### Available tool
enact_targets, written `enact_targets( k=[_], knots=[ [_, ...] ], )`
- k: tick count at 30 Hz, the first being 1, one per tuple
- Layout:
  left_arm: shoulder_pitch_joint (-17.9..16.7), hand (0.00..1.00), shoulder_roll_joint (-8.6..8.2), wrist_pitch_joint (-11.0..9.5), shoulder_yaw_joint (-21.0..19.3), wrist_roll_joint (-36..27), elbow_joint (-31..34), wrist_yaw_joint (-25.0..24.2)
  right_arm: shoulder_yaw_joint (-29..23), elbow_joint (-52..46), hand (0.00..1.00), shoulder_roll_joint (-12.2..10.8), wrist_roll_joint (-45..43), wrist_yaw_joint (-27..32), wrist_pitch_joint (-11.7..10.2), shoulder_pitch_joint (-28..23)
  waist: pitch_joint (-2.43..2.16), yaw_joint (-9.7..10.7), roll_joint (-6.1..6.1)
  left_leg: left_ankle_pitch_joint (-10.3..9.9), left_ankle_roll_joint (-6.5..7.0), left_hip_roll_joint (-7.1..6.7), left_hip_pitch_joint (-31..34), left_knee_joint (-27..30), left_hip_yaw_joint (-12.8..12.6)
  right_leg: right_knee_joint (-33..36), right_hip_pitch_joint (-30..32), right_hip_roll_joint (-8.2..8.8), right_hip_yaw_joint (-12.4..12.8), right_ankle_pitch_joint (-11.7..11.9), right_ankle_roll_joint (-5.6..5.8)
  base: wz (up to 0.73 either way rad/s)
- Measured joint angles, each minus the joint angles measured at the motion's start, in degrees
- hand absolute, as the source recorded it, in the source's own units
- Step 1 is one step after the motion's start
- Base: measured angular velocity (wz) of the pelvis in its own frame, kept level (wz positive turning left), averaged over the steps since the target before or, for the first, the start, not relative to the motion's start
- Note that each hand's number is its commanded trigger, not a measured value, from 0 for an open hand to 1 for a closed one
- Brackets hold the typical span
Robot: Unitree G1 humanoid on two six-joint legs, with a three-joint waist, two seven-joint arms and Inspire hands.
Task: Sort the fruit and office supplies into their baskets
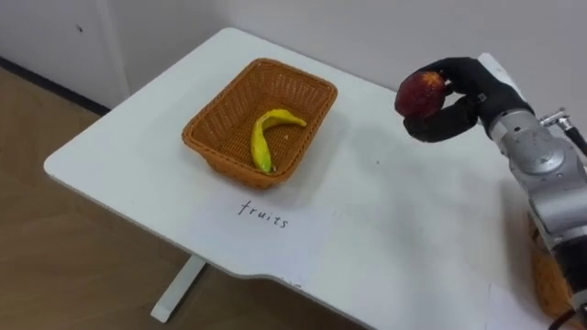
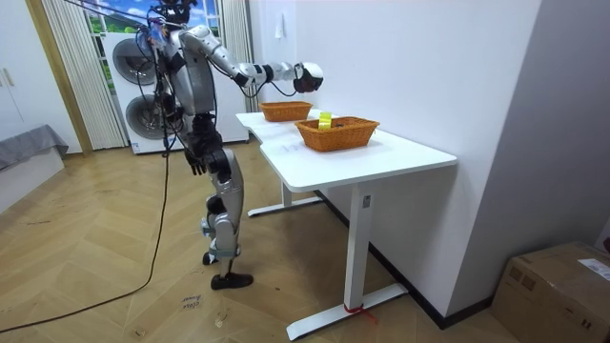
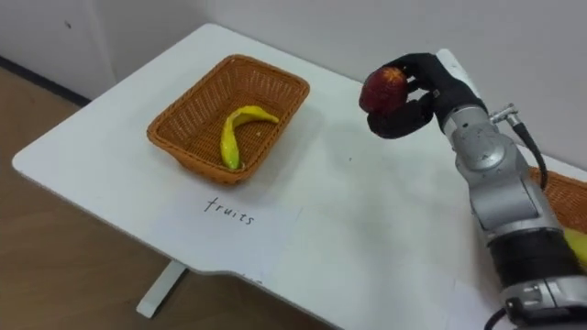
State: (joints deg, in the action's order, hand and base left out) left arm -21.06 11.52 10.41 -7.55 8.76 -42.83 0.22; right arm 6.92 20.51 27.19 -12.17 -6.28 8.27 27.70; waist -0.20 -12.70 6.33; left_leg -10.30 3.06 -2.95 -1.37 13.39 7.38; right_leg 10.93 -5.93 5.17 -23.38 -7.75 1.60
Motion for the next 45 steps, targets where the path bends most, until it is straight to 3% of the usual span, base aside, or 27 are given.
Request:
enact_targets(
  k=[5, 10, 18, 22, 25, 28, 36, 45],
  knots=[
    [-0.5, 0.0, 0.01, 0.0, -0.6, 0.5, -0.1, -1.0, 0.0, -3.2, 1.0, 0.0, -2.5, -1.1, 0.6, 0.0, 0.12, -0.2, 0.5, 0.0, -0.03, -0.38, -1.9, -0.4, -0.2, 1.8, -0.8, 0.86, -0.2, -1.6, -0.11, -0.01],
    [-1.6, 0.0, 0.02, 0.5, -0.9, 0.5, -0.1, -1.8, 0.0, -3.8, 1.0, -0.1, -4.6, -1.5, 1.3, 0.0, 0.25, -0.5, 2.51, 0.0, 0.05, -0.54, -2.7, -0.4, 0.1, 1.6, -2.0, 0.9, -0.4, -2.0, 0.11, 0.05],
    [-2.5, 0.0, -0.08, 0.8, -1.2, 0.4, 0.1, -2.1, 0.8, -6.1, 1.0, -0.1, -6.4, -2.2, 1.9, 0.0, 0.32, -2.4, 2.64, -0.7, 0.35, -0.86, -2.6, 0.2, 0.9, 0.8, -2.7, 0.74, -0.3, -2.2, 0.62, 0.04],
    [-2.5, 0.0, -0.12, 0.8, -1.2, 0.5, -0.2, -2.2, 2.2, -9.3, 1.0, -0.1, -6.3, -2.8, 3.0, -1.1, 0.74, -4.8, 2.81, -1.3, 0.3, -0.72, -3.1, 0.0, 1.0, 0.8, -3.1, 0.6, -0.6, -2.2, 0.68, -0.03],
    [-2.7, 0.0, -0.09, 0.9, -1.2, 0.5, -0.4, -2.5, 4.2, -10.5, 1.0, -0.1, -7.0, -3.2, 3.2, -1.1, 0.9, -5.3, 3.43, -1.5, 0.33, -0.77, -2.7, 0.2, 1.7, 0.7, -3.1, 0.57, -1.1, -2.2, 0.71, 0.1],
    [-2.9, 0.0, 0.05, 1.1, -1.2, 0.5, -0.3, -3.4, 6.8, -10.5, 1.0, -0.2, -9.0, -4.2, 3.8, -1.1, 0.8, -6.3, 4.02, -1.6, 0.42, -0.92, -2.3, 0.4, 2.6, 0.7, -3.1, 0.61, -1.9, -2.2, 0.74, 0.18],
    [-3.2, 0.0, 0.82, 1.7, -1.1, 0.5, -0.3, -3.4, 11.2, -9.8, 1.0, -0.4, -8.2, -4.5, 4.3, -1.1, 0.88, -9.8, 4.19, -1.7, 0.54, -1.05, -2.3, 0.2, 3.8, 0.8, -3.5, 0.66, -2.3, -2.3, 0.9, 0.11],
    [-3.5, 0.0, 0.87, 2.9, -1.0, 0.5, -0.3, -3.2, 13.9, -9.1, 1.0, -0.9, -8.1, -4.3, 4.8, -1.1, 1.0, -10.8, 4.07, -1.7, 0.54, -1.59, -2.3, 0.3, 4.8, 0.7, -4.1, 0.96, -3.6, -2.6, 1.45, 0.04]
  ],
)
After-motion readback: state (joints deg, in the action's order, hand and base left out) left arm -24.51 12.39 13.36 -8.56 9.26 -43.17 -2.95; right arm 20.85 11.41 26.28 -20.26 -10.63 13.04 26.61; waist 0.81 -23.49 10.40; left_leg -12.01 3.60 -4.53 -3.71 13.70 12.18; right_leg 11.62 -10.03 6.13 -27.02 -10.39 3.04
